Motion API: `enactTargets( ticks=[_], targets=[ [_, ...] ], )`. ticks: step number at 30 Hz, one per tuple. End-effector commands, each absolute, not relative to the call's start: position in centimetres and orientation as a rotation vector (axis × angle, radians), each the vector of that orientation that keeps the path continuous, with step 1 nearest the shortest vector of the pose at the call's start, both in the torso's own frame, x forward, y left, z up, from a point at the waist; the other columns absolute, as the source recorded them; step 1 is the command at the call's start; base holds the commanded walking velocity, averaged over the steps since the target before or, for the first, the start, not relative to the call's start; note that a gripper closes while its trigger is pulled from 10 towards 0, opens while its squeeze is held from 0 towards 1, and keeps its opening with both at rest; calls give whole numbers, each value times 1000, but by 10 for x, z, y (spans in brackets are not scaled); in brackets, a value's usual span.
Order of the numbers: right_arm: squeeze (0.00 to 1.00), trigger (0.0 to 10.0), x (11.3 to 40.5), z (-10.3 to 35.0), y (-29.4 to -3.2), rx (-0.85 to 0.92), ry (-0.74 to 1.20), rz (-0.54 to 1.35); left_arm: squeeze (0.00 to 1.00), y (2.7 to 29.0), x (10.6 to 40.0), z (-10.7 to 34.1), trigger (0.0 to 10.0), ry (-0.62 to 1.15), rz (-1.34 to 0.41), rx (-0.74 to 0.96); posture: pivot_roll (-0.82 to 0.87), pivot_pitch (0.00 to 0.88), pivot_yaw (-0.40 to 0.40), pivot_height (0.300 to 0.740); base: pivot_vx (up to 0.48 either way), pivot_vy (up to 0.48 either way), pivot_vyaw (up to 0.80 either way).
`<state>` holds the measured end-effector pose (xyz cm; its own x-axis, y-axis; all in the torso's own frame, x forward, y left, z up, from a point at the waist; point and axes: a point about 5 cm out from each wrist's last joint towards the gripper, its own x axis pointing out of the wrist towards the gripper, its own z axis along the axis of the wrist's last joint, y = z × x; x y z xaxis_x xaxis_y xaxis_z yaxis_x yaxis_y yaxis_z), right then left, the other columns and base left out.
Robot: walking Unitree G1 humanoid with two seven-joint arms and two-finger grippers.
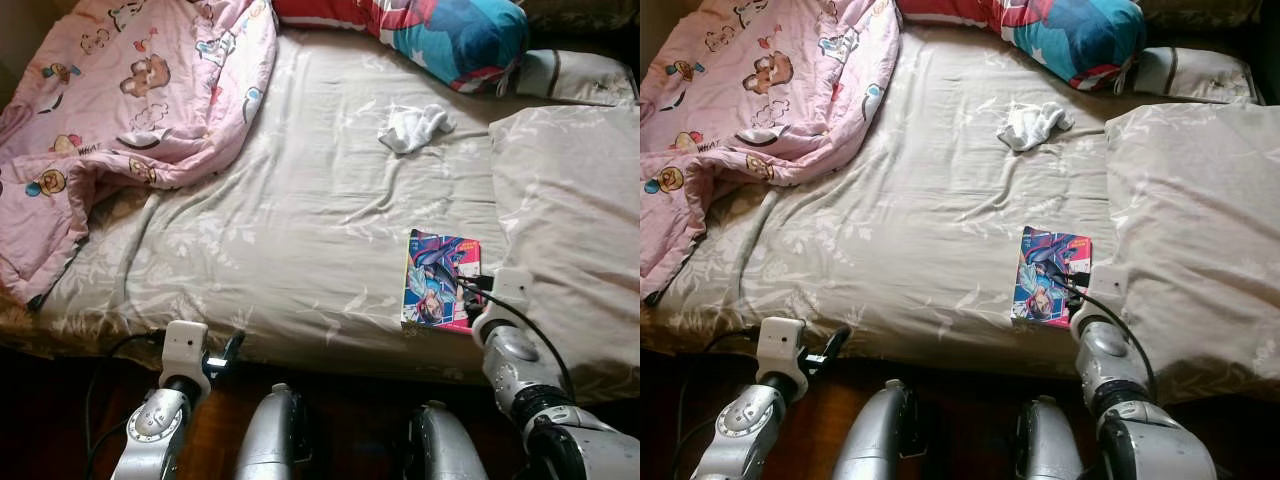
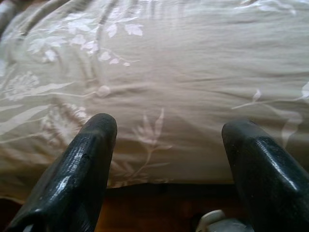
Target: Clean up the room
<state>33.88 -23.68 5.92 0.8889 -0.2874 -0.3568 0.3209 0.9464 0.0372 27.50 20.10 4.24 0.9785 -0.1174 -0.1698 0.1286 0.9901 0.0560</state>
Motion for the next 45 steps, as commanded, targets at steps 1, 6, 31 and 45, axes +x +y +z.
enactTargets(
  ticks=[1,6,31,45],
  targets=[
    [141,10000,339,63,-239,107,313,-341,0,205,270,31,10000,227,-109,79,41,284,114,646,0,0,0],
    [0,10000,337,59,-223,76,258,-234,0,201,275,30,10000,226,-101,68,20,255,96,646,0,0,0],
    [0,10000,275,-20,-165,-101,533,127,0,188,270,-21,10000,547,11,-24,-42,67,-8,740,0,0,0],
    [0,10000,207,-71,-173,-111,831,65,0,200,206,-70,10000,873,140,-57,-52,7,-22,740,0,0,0]
  ],
)
